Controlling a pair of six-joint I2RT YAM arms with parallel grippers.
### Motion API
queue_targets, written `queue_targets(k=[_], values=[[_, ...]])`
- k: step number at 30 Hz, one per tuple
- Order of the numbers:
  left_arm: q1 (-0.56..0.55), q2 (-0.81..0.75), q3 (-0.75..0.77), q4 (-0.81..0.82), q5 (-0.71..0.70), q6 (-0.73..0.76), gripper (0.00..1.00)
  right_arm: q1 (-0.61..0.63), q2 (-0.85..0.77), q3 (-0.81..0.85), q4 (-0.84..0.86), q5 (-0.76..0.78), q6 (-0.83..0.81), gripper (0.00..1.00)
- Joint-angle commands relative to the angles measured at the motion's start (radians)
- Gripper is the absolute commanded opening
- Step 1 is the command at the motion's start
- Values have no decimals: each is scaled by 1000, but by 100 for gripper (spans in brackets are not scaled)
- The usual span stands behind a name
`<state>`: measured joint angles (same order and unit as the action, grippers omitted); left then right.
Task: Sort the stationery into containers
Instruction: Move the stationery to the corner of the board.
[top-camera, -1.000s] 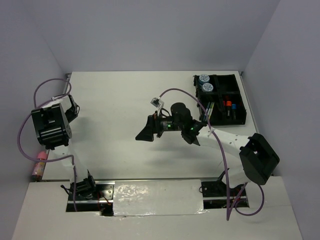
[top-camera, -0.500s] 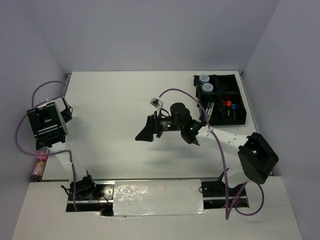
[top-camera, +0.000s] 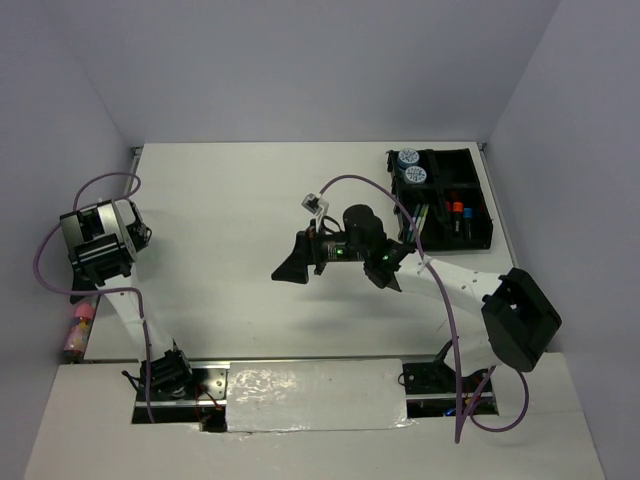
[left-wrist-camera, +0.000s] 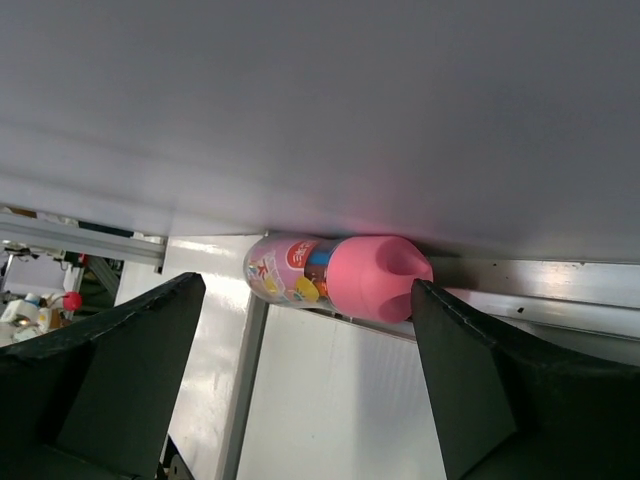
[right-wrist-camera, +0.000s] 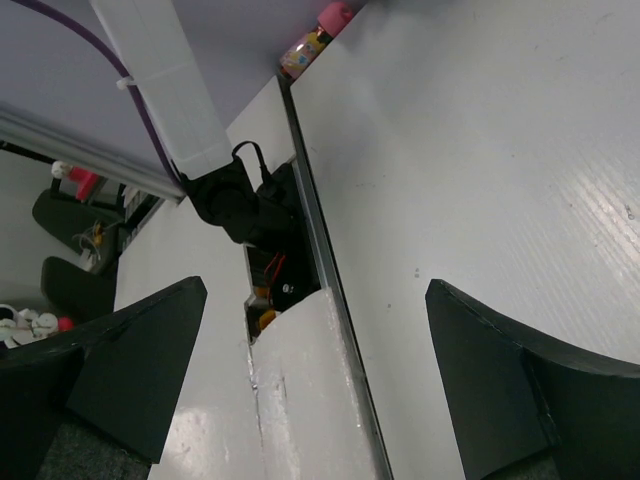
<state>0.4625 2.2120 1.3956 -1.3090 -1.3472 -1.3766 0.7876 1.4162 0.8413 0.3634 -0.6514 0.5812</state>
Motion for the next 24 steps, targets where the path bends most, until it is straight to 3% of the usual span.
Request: queue_targets(k=[1, 2, 5, 13, 16, 19, 22, 24], values=[[8, 17, 25, -46, -46, -7, 97, 4, -20, -1, 14, 1, -27, 99], [14, 24, 32, -11, -46, 49, 94, 2, -23, 1, 9, 10, -35, 99], [13, 83, 56, -68, -90, -2, 91, -10, -42, -7, 2, 22, -49, 99], [21, 129, 51, -67, -127, -15, 99, -42, -31, -13, 14, 16, -43, 99], [4, 156, 37, -67, -145, -13, 96, -51, -37, -21, 22, 13, -41, 99], [4, 112, -12, -68, -156, -73, 76, -59, -31, -24, 28, 6, -35, 99], [5, 78, -30, -68, -156, -99, 74, -74, -33, -28, 35, -1, -32, 99], [1, 43, -32, -68, -136, -110, 81, -79, -34, -33, 42, -4, -29, 99]])
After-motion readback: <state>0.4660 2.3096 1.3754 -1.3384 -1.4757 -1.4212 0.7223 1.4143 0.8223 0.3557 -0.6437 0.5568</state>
